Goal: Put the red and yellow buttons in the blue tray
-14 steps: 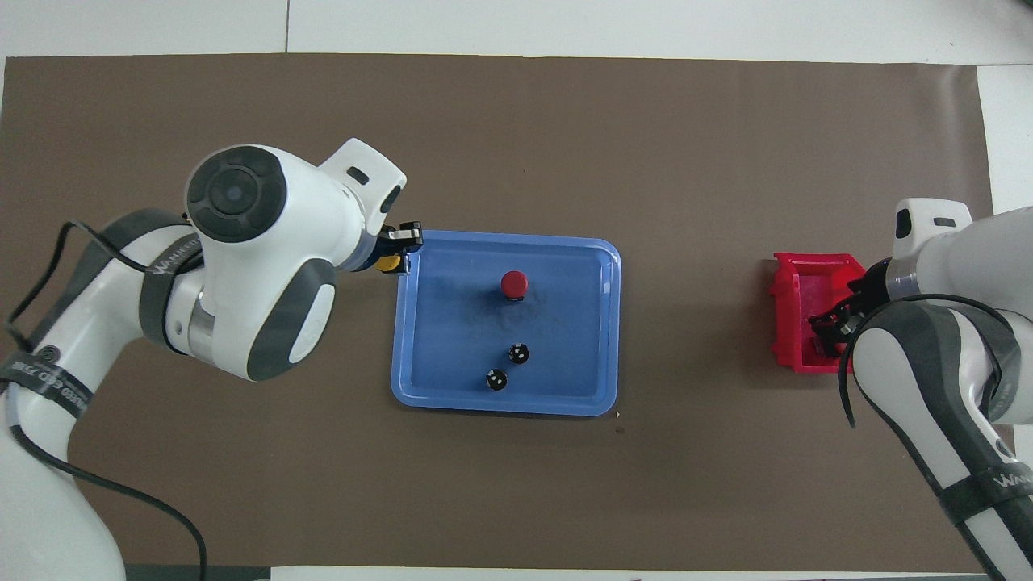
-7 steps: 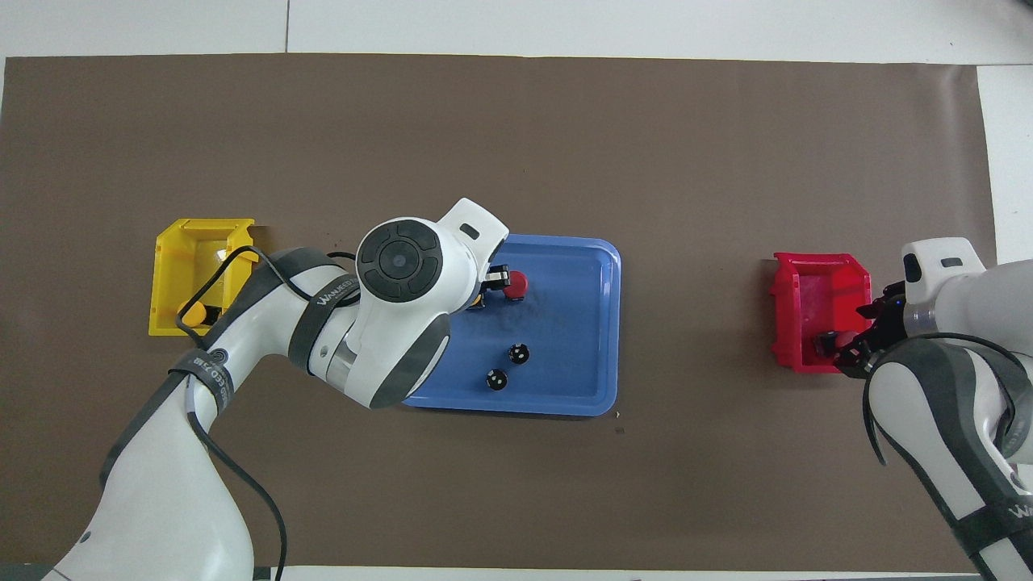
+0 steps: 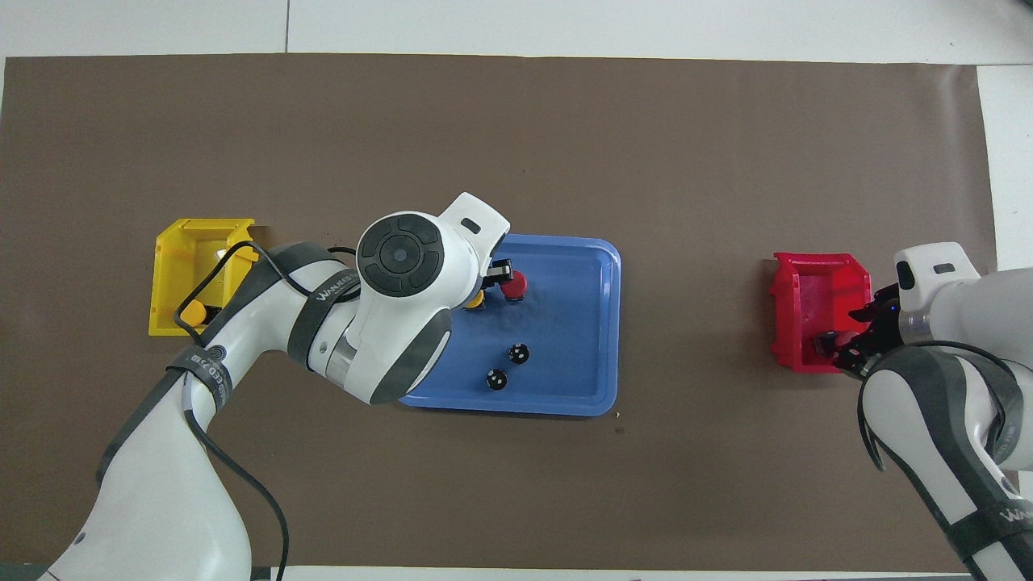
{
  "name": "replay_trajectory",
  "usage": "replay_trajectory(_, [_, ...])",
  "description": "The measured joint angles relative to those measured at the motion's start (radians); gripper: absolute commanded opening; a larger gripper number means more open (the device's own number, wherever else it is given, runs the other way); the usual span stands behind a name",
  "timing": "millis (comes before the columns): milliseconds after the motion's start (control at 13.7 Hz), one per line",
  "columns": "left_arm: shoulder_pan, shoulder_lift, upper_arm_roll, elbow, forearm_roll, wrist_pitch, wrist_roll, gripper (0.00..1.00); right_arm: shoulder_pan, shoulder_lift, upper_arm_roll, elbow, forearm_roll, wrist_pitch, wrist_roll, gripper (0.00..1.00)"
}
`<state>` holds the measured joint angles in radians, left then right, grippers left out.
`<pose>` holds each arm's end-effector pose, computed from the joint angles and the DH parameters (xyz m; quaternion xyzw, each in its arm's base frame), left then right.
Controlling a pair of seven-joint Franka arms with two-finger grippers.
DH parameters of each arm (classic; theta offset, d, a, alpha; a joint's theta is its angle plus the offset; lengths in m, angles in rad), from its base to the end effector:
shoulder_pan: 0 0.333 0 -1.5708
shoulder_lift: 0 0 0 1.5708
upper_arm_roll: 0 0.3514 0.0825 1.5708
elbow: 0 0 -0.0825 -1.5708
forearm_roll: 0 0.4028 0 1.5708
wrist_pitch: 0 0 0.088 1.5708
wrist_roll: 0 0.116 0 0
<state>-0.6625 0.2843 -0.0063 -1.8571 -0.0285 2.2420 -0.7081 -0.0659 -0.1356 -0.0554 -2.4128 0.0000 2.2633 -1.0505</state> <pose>0.5177 -0.4101 0.3925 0.9983 0.0281 0.0309 0.0416 0.4770 -0.0582 0.3763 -0.8938 -0.4483 0.0038 0.0070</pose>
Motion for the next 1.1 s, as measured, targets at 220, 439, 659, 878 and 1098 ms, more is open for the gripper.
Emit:
replay_trajectory(220, [0.027,-0.056,0.021,0.076,0.0,-0.175,0.0,0.64,-0.019,-0.004,0.0,-0.016,0.0,0.022,-0.02,0.59])
replay_trajectory(439, [0.175,-0.154,0.032,0.093,0.001,-0.345,0.154,0.88,-0.034,-0.011,0.0,-0.039,0.0,0.047,-0.039,0.59])
replay_trajectory(659, [0.386,-0.192,0.039,0.09,0.001,-0.389,0.382,1.0,-0.034,-0.015,0.0,-0.048,0.0,0.054,-0.039,0.56])
replay_trajectory(878, [0.534,-0.192,0.042,0.059,0.001,-0.372,0.562,0.96,-0.033,-0.015,0.002,-0.049,0.0,0.057,-0.039,0.45])
replay_trajectory(1098, [0.608,-0.204,0.041,-0.06,0.0,-0.232,0.645,0.71,-0.032,-0.016,0.005,-0.051,0.0,0.06,-0.038,0.32])
